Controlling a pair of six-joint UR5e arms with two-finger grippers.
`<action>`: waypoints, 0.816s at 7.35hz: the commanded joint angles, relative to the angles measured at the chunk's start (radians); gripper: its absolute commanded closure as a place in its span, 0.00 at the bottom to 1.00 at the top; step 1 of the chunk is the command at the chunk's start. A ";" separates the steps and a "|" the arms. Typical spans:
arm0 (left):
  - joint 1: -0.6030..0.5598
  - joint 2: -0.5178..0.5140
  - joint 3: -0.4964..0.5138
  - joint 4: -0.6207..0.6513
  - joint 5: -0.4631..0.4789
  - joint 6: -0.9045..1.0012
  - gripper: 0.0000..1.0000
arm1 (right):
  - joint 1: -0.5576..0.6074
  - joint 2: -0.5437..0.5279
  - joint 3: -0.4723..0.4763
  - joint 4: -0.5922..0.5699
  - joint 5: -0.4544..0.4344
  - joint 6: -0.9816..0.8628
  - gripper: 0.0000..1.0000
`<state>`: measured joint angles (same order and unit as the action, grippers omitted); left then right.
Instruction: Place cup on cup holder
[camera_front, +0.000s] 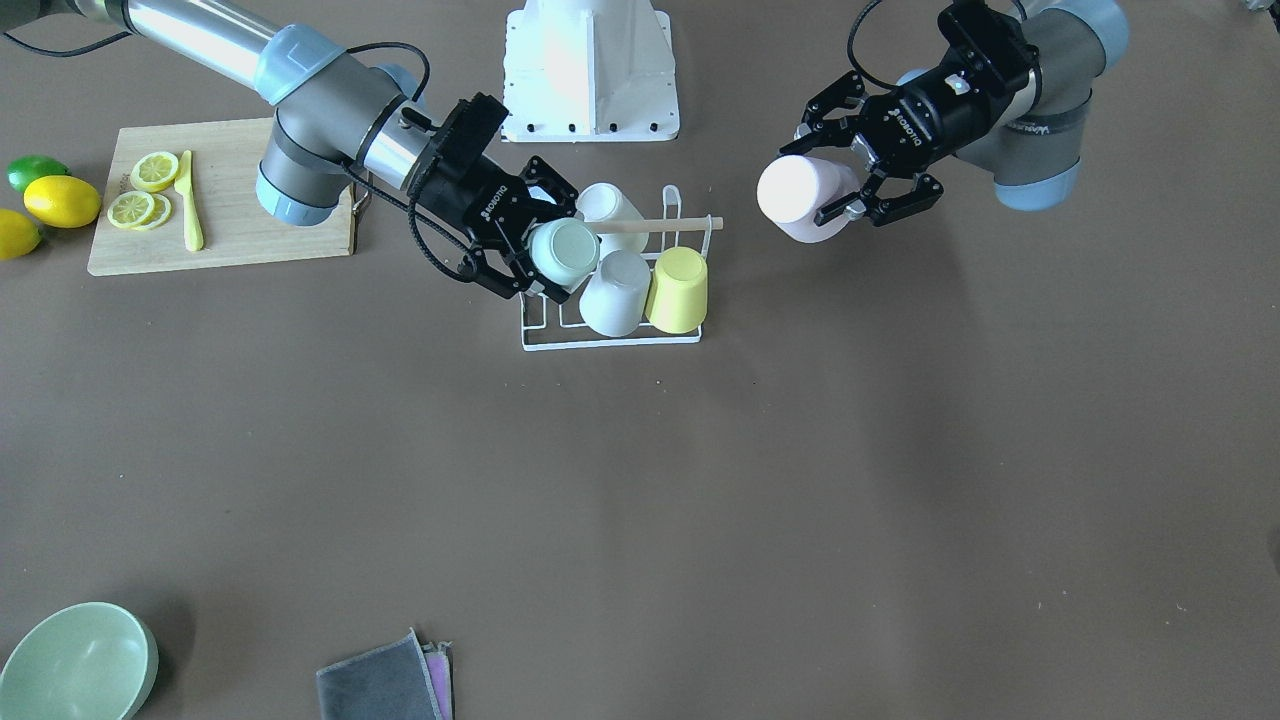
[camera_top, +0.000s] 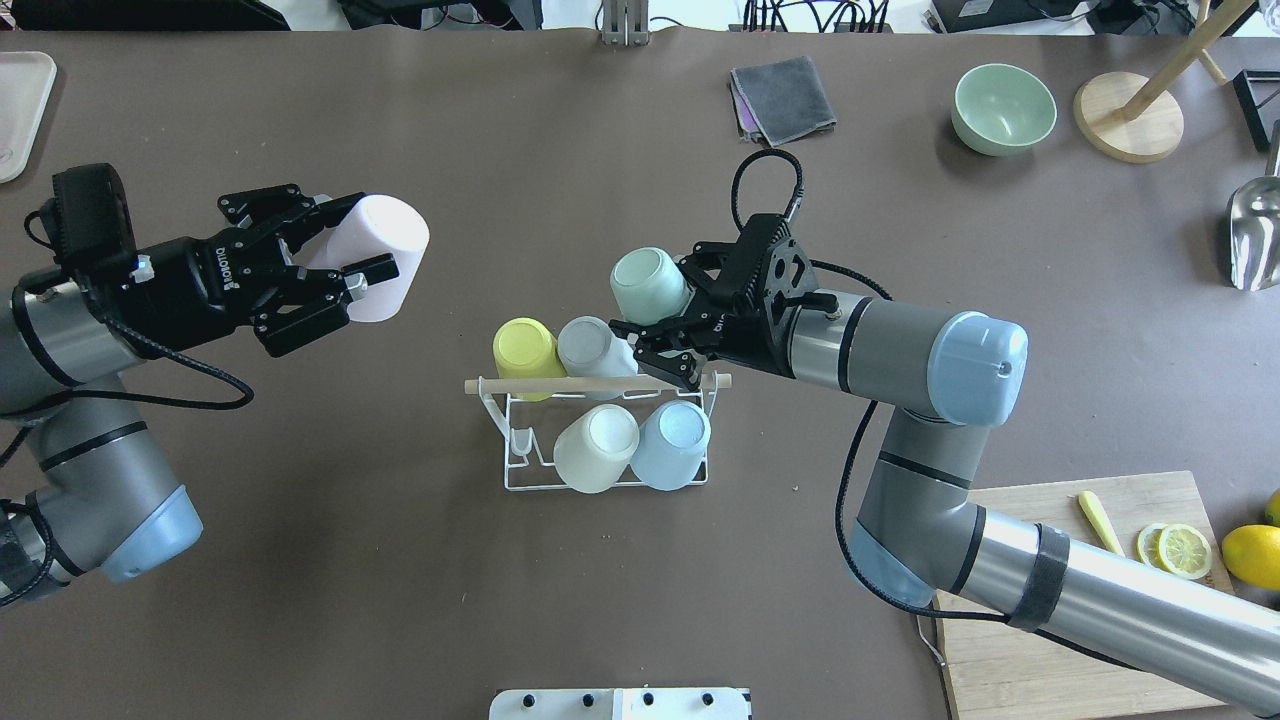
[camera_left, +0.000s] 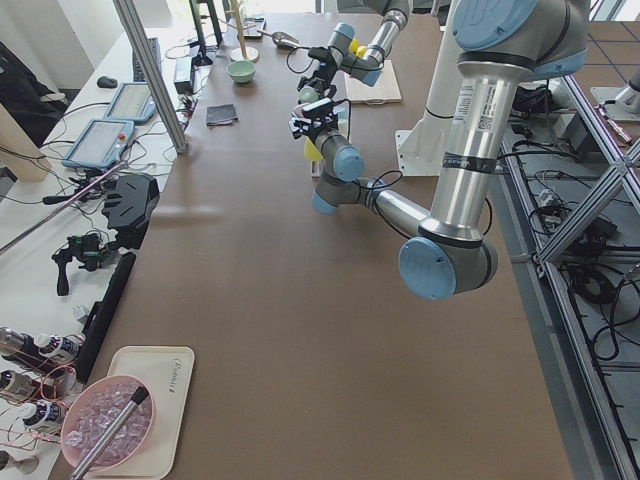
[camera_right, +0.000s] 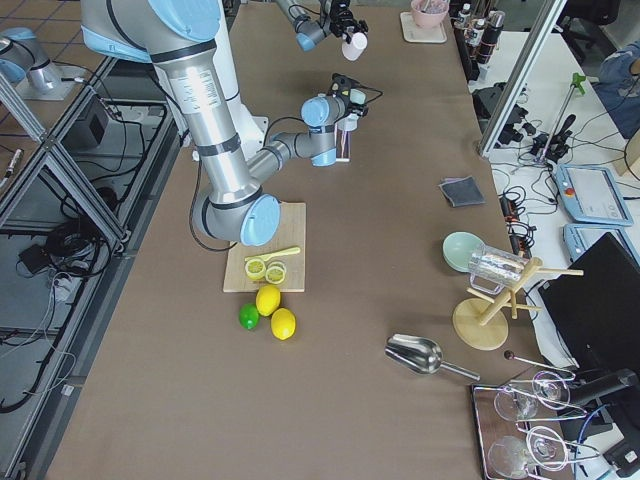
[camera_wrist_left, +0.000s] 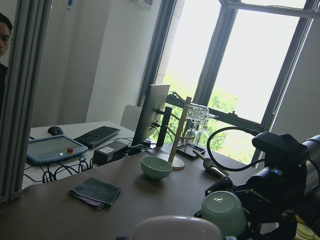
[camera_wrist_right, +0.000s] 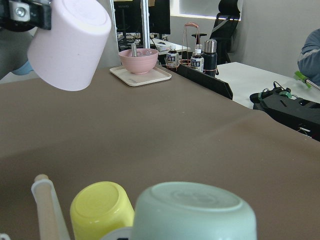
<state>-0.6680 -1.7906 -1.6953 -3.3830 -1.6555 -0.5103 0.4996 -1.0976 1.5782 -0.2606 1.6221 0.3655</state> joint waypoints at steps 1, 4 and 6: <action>0.011 -0.004 -0.016 -0.018 0.010 0.053 1.00 | -0.003 -0.004 -0.003 0.001 -0.002 -0.007 0.75; 0.074 -0.007 -0.032 -0.018 0.010 0.056 1.00 | 0.004 0.001 -0.004 -0.005 -0.005 -0.007 0.75; 0.116 -0.007 -0.030 -0.047 0.028 0.058 1.00 | 0.019 0.005 -0.024 -0.003 -0.008 -0.005 0.75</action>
<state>-0.5767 -1.7977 -1.7256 -3.4162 -1.6410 -0.4532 0.5097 -1.0939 1.5624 -0.2641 1.6164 0.3599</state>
